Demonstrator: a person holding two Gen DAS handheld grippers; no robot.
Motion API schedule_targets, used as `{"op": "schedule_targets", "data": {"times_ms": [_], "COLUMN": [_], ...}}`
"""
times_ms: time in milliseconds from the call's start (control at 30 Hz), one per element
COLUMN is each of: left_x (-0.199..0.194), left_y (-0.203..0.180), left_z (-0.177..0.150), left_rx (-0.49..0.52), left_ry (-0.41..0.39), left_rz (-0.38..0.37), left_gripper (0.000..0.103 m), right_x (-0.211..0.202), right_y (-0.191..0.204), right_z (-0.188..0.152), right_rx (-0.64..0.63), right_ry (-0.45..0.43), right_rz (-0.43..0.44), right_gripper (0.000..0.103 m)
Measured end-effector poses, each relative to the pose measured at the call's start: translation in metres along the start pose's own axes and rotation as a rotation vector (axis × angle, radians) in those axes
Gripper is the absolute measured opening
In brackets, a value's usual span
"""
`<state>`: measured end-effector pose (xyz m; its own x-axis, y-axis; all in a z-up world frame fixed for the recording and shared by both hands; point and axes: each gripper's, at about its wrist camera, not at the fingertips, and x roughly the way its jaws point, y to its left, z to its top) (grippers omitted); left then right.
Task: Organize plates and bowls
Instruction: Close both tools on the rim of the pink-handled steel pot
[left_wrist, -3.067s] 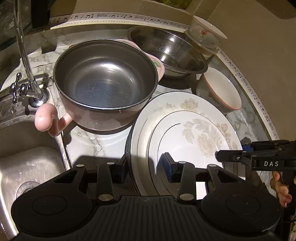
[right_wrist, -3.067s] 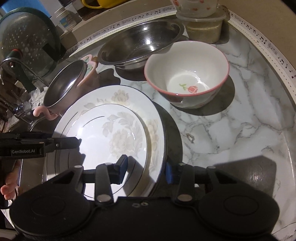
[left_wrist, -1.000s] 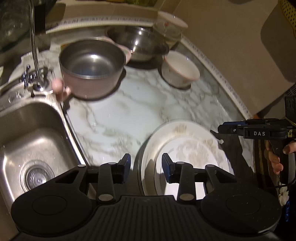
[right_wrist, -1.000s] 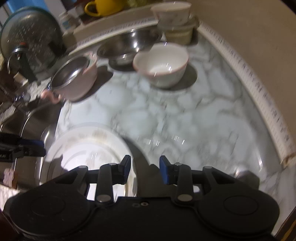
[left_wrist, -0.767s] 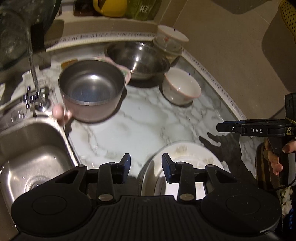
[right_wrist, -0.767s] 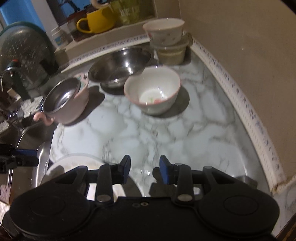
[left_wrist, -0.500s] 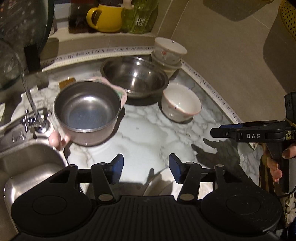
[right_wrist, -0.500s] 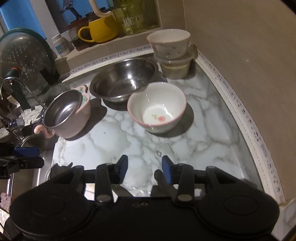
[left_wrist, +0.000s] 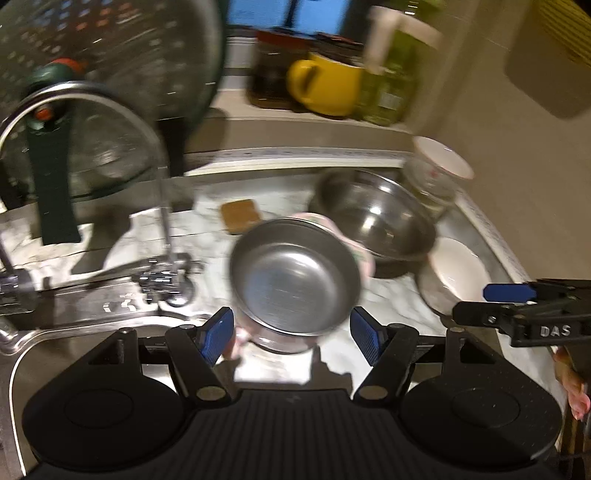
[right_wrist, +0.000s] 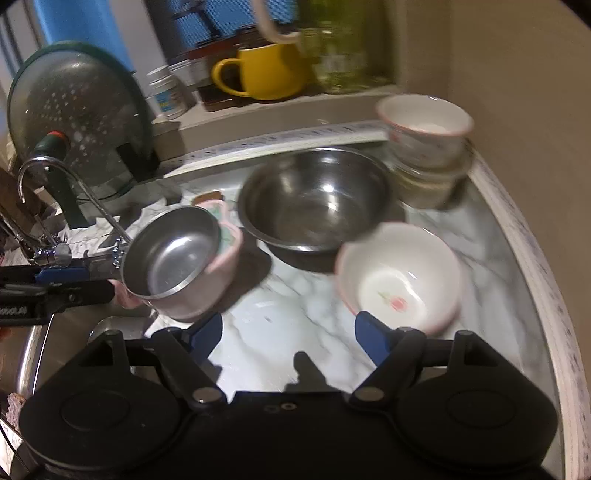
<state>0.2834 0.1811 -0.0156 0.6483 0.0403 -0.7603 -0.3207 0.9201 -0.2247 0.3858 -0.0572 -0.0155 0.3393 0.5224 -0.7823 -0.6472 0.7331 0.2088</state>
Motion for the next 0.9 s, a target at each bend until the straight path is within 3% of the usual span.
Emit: {"op": "schedule_targets", "data": {"times_ms": [200, 433, 567, 633, 733, 900], "left_x": [0.020, 0.046, 0.060, 0.064, 0.069, 0.078], "left_y": [0.023, 0.025, 0.023, 0.022, 0.022, 0.023], "left_z": [0.011, 0.019, 0.020, 0.019, 0.019, 0.019], "left_rx": [-0.056, -0.056, -0.044, -0.042, -0.040, -0.046], "left_ry": [0.030, 0.059, 0.077, 0.074, 0.086, 0.105], "left_rz": [0.034, 0.040, 0.046, 0.043, 0.032, 0.042], "left_gripper": [0.069, 0.069, 0.068, 0.067, 0.047, 0.031], "right_x": [0.027, 0.060, 0.078, 0.085, 0.093, 0.100], "right_y": [0.022, 0.041, 0.041, 0.041, 0.042, 0.044], "right_z": [0.019, 0.038, 0.041, 0.042, 0.043, 0.043], "right_rx": [-0.010, 0.002, 0.032, 0.044, 0.046, 0.052], "right_ry": [0.026, 0.059, 0.082, 0.096, 0.107, 0.118], "right_rz": [0.030, 0.021, 0.008, 0.004, -0.010, -0.016], "right_gripper": [0.082, 0.081, 0.075, 0.068, 0.060, 0.045]}}
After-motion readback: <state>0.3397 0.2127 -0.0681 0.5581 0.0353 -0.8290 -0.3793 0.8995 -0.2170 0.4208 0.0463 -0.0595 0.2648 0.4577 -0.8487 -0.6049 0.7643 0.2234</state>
